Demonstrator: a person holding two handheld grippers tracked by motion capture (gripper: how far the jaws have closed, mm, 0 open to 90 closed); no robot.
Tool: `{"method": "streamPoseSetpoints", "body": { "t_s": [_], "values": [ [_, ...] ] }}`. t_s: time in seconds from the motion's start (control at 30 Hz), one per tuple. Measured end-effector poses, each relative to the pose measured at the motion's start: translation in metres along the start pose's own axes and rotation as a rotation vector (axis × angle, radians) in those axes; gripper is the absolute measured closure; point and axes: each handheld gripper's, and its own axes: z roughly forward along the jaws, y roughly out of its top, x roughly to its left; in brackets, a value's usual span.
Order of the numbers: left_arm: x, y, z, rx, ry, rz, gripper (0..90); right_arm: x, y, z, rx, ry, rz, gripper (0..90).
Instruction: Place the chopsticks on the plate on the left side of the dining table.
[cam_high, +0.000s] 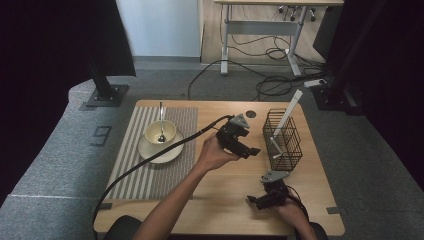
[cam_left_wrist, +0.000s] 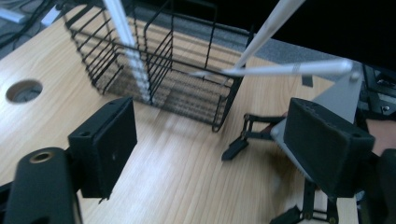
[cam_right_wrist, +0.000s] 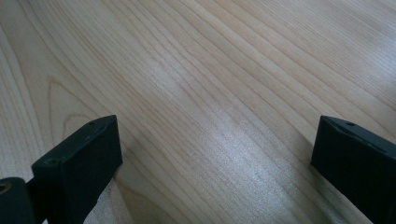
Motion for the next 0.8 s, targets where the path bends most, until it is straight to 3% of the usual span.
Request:
{"method": "streamPoseSetpoints", "body": {
  "t_s": [0.27, 0.43, 0.57, 0.8],
  "values": [
    [-0.007, 0.025, 0.015, 0.012, -0.024, 0.051, 25.8, 0.0, 0.0, 0.0, 0.0, 0.002, -0.001, 0.6],
    [-0.009, 0.031, 0.025, 0.026, -0.039, 0.066, 31.5, 0.0, 0.0, 0.0, 0.0, 0.002, 0.001, 0.6],
    [-0.009, 0.034, 0.029, 0.006, -0.065, 0.052, 37.6, 0.0, 0.0, 0.0, 0.0, 0.002, 0.001, 0.5],
    [-0.012, 0.039, 0.034, 0.023, -0.061, 0.079, 48.2, 0.0, 0.0, 0.0, -0.001, 0.002, -0.002, 0.4]
  ]
}}
